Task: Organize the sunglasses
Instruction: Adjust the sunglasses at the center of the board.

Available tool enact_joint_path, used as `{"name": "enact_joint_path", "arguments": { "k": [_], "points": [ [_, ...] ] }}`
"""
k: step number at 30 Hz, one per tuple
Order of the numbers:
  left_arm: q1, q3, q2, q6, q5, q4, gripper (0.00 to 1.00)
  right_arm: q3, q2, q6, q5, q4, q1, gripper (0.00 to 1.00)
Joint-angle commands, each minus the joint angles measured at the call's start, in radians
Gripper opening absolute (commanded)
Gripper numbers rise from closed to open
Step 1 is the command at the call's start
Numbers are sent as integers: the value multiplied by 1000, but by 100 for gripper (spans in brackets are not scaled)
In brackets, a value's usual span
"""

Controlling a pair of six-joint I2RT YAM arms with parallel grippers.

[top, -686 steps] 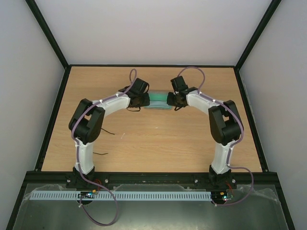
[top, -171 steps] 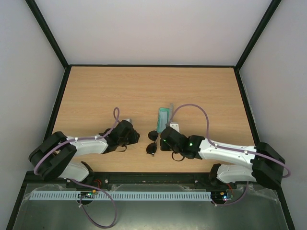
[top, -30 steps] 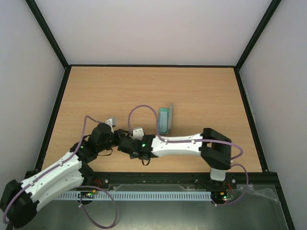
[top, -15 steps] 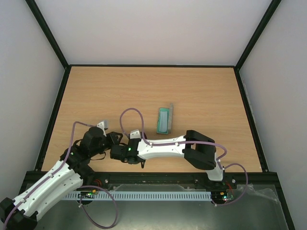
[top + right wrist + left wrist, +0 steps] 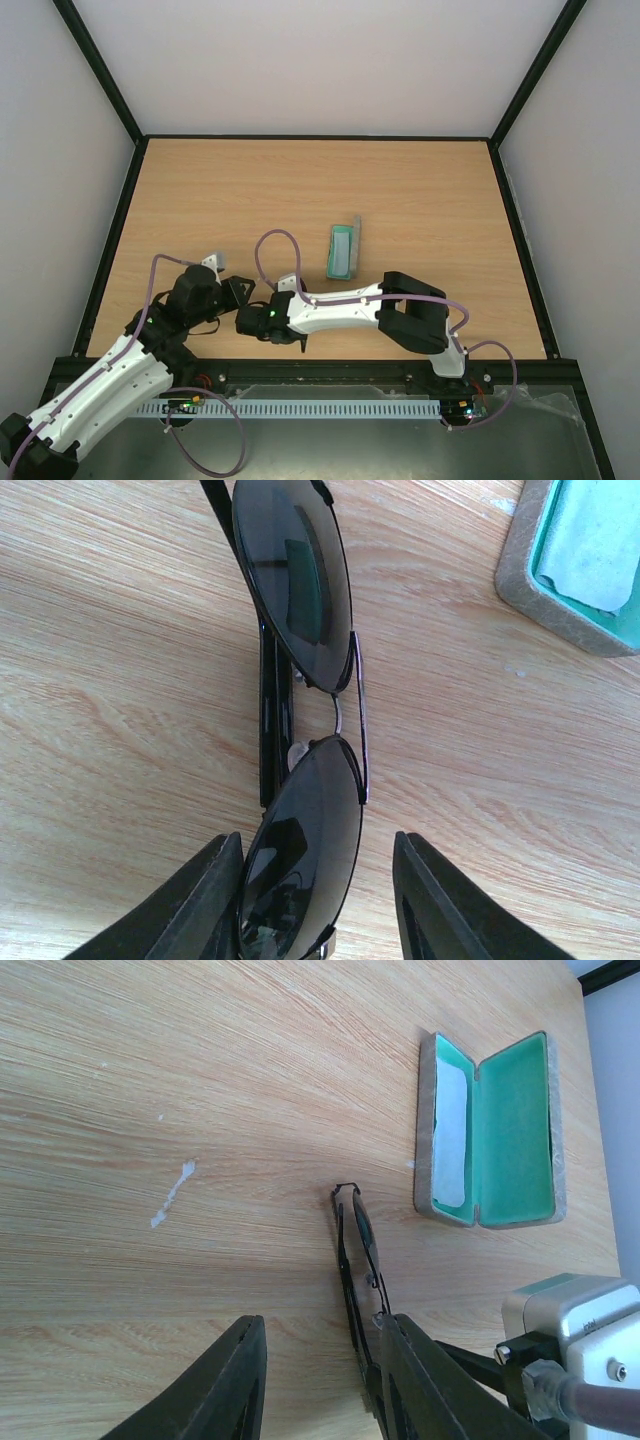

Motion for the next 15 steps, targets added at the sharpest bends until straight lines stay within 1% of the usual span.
{"name": "enact_joint_path", "arguments": {
  "k": [1, 3, 7, 10, 15],
  "points": [
    [8, 29, -6, 19, 7, -15, 34, -15, 15, 15, 39, 14, -6, 39],
    [8, 28, -4, 19, 8, -15, 34, -17, 15, 14, 43, 19, -7, 35],
    [9, 29, -2, 19, 8, -15, 34, -21, 18, 11, 48, 26, -9, 23],
    [9, 31, -1, 19, 9, -15, 34, -32, 14, 8, 47, 36, -14, 17],
    [9, 31, 2, 21, 9, -15, 34, -42, 1, 9, 55, 40, -17, 10]
  ]
}}
